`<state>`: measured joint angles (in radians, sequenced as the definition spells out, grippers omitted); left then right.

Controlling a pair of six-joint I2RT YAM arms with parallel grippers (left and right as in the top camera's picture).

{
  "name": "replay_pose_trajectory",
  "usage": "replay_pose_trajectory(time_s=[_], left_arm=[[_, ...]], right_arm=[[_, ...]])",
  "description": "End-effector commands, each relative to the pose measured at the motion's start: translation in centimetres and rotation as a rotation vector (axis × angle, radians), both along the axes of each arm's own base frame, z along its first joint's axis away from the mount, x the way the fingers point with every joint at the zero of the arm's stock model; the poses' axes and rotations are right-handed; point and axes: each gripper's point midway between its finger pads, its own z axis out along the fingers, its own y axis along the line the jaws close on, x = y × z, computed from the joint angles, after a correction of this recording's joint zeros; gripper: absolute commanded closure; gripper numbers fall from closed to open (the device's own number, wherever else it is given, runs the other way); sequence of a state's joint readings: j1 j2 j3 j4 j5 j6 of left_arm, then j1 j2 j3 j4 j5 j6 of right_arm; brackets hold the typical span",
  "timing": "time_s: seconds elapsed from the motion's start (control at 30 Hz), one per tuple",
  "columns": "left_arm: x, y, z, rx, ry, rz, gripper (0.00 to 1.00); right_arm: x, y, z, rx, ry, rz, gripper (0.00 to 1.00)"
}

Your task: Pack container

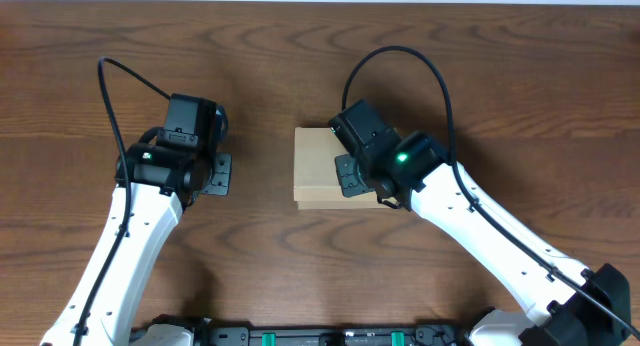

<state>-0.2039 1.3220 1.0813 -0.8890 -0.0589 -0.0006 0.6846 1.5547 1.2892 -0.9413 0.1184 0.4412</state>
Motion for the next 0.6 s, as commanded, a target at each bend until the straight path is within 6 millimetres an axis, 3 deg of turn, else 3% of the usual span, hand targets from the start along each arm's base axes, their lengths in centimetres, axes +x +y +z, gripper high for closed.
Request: replay_pose_trajectory(time_s=[0.0,0.27,0.57], left_arm=[[0.0,-0.1,0.3,-0.010,-0.008,-0.002,0.59],[-0.1,-0.1,0.3,-0.010,-0.006,-0.002,0.57],[-0.1,-0.3,0.2,-0.018,-0.003,-0.006,0.56]], right_arm=[[-0.5,-0.7,-1.4,0.001,0.025,-0.025,0.99],[-2.2,-1.9,-5.5,-0.014,0.089,-0.088,0.99],[-1.6,-2.8,-6.3,-0.002,0.084,-0.137,0.99]])
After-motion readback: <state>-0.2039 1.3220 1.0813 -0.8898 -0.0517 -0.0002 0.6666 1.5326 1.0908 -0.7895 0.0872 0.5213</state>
